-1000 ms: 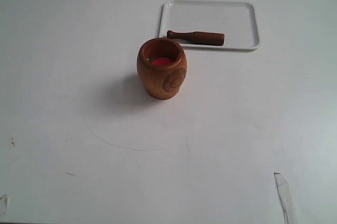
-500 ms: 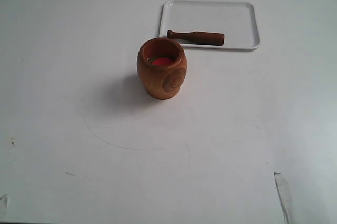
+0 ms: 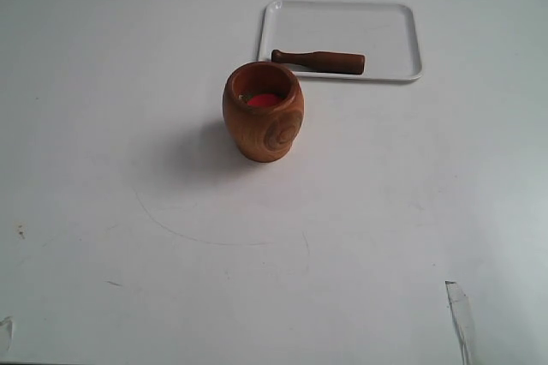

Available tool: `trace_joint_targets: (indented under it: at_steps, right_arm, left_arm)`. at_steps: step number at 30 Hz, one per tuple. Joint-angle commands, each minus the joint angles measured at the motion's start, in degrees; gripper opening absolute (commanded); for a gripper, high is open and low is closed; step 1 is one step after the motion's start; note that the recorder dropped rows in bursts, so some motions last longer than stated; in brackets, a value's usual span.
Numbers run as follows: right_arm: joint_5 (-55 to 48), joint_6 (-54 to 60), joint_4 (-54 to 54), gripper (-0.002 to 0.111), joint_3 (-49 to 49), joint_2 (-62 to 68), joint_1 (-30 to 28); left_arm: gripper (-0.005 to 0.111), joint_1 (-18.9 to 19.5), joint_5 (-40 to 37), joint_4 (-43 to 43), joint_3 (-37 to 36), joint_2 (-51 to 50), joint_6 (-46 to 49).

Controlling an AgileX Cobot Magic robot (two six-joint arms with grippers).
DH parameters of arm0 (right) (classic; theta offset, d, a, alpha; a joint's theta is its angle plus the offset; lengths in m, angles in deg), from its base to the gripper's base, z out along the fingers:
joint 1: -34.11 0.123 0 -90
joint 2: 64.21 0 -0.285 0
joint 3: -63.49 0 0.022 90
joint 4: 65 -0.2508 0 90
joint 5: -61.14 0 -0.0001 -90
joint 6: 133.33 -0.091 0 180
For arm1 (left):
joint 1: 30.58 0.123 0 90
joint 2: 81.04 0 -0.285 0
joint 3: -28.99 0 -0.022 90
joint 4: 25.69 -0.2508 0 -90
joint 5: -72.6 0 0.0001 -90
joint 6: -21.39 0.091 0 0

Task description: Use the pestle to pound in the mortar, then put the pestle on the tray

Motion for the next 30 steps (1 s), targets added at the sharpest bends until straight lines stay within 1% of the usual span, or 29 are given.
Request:
trace_joint_targets:
  at_steps: [1,6,8,13,26,30]
  right_arm:
    - [-0.6,-6.5,9.3,0.0,0.2,-0.2,-0.4]
    - [2.1,-18.8,20.2,0.0,0.2,-0.2,-0.4]
    - [2.2,-21.2,21.1,0.0,0.2,-0.2,-0.4]
    - [1.8,-21.6,18.7,0.0,0.2,-0.2,-0.4]
    - [1.8,-21.6,18.7,0.0,0.2,-0.2,-0.4]
    - [1.8,-21.6,17.1,0.0,0.2,-0.2,-0.4]
  left_arm:
    - [0.0,-0.4,0.2,0.4,0.0,0.1,-0.5]
    - [0.0,-0.4,0.2,0.4,0.0,0.1,-0.5]
    - [0.0,-0.4,0.2,0.4,0.0,0.1,-0.5]
    - [0.0,-0.4,0.2,0.4,0.0,0.1,-0.5]
    - [0.0,-0.4,0.2,0.4,0.0,0.1,-0.5]
    - [0.0,-0.4,0.2,0.4,0.0,0.1,-0.5]
